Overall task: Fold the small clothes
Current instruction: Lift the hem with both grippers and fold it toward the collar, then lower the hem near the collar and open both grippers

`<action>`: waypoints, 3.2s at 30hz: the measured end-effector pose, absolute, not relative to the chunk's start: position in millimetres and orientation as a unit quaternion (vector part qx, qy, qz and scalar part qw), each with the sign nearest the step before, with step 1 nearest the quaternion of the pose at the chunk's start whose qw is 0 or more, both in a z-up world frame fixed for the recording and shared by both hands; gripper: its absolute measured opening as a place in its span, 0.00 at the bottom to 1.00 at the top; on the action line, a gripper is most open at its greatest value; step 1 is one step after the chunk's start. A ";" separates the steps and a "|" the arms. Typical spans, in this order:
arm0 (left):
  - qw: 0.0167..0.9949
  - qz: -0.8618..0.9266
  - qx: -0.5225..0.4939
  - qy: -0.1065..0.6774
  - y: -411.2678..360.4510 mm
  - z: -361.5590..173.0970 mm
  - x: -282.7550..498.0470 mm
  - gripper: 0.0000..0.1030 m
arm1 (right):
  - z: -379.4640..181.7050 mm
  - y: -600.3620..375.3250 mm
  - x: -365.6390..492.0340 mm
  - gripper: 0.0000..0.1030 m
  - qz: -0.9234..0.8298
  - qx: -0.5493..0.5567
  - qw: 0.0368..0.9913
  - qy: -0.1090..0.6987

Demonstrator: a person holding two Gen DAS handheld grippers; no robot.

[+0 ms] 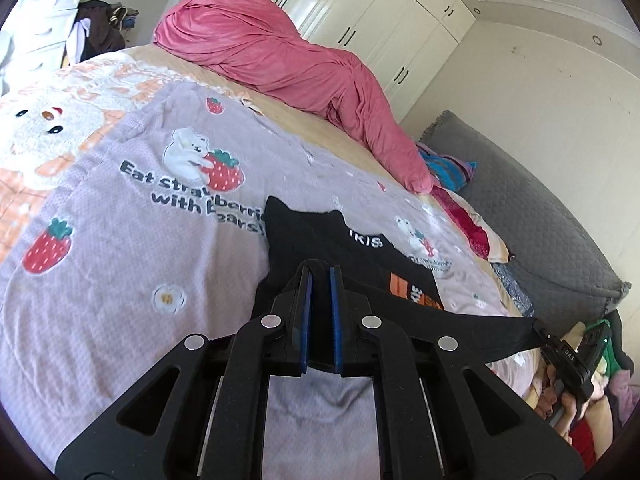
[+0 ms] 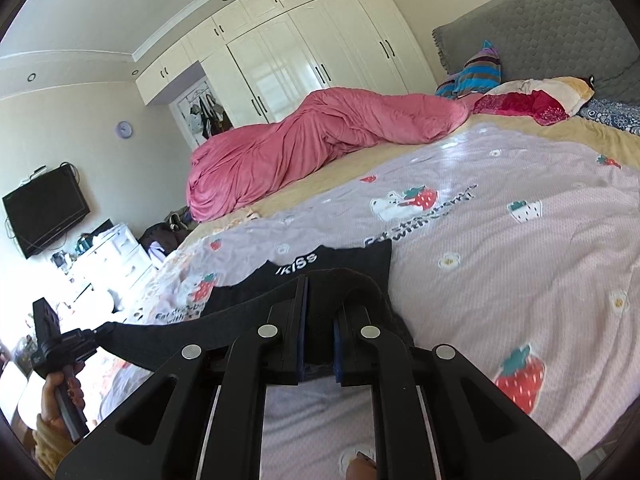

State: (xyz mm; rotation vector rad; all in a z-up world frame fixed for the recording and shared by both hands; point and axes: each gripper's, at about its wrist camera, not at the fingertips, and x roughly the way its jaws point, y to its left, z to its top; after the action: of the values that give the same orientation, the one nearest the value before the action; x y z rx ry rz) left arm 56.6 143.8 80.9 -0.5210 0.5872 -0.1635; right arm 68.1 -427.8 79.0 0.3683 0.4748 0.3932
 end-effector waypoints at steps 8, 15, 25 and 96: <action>0.922 -0.066 -0.263 0.276 149.0 87.7 94.1 0.03 | 95.3 -412.0 114.4 0.09 0.173 0.181 0.940 0.233; 0.923 -0.054 -0.258 0.279 151.1 90.6 124.5 0.03 | 97.5 -400.3 146.4 0.09 0.151 0.167 0.947 0.230; 0.925 -0.033 -0.237 0.295 152.0 67.8 157.8 0.03 | 69.4 -394.7 189.9 0.09 0.134 0.178 0.941 0.254; 0.891 -0.043 -0.197 0.406 139.4 1.4 259.1 0.28 | -23.1 -379.4 310.0 0.31 0.055 0.060 0.915 0.394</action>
State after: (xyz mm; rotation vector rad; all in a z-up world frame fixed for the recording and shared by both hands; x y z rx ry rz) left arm 259.1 139.4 1.4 -0.4081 0.8429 -0.0887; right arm 310.0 -379.4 -23.1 0.1239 0.8111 0.1124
